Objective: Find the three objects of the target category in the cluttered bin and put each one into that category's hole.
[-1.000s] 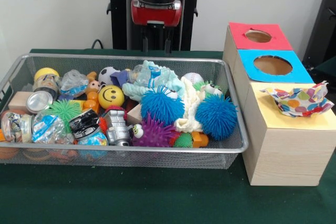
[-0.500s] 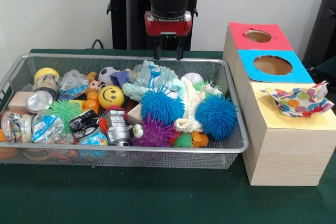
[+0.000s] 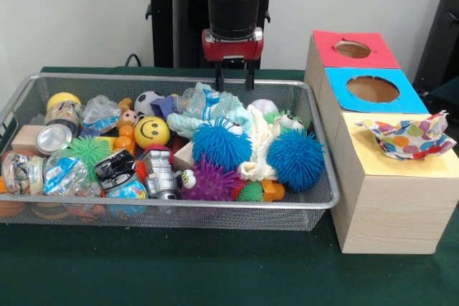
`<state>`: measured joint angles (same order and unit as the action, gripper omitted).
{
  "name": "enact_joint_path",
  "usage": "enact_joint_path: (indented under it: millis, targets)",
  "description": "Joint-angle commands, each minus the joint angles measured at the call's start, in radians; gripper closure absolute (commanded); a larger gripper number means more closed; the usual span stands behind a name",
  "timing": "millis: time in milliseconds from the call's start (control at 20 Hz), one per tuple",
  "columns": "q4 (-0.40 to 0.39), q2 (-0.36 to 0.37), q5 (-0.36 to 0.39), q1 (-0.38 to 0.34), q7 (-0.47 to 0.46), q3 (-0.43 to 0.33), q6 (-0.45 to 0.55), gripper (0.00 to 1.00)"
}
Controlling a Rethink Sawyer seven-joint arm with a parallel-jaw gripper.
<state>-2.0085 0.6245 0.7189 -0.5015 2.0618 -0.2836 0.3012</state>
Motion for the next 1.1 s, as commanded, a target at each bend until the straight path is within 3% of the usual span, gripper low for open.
enact_joint_path:
  millis: [50, 350, 600, 850, 950, 1100]
  targets:
    - [0.089, -0.047, 0.052, 0.0, 0.003, 0.016, -0.01, 0.0]
    - [0.097, -0.059, 0.056, -0.001, 0.006, 0.028, -0.012, 0.0]
    - [0.078, -0.01, 0.057, -0.014, -0.019, 0.036, 0.018, 0.0]
    - [0.084, -0.031, 0.063, -0.003, -0.003, 0.049, 0.002, 0.0]
    - [0.104, -0.065, 0.073, 0.012, 0.018, 0.065, -0.021, 0.0]
    - [0.189, -0.196, 0.091, 0.054, 0.071, 0.107, -0.105, 0.0]
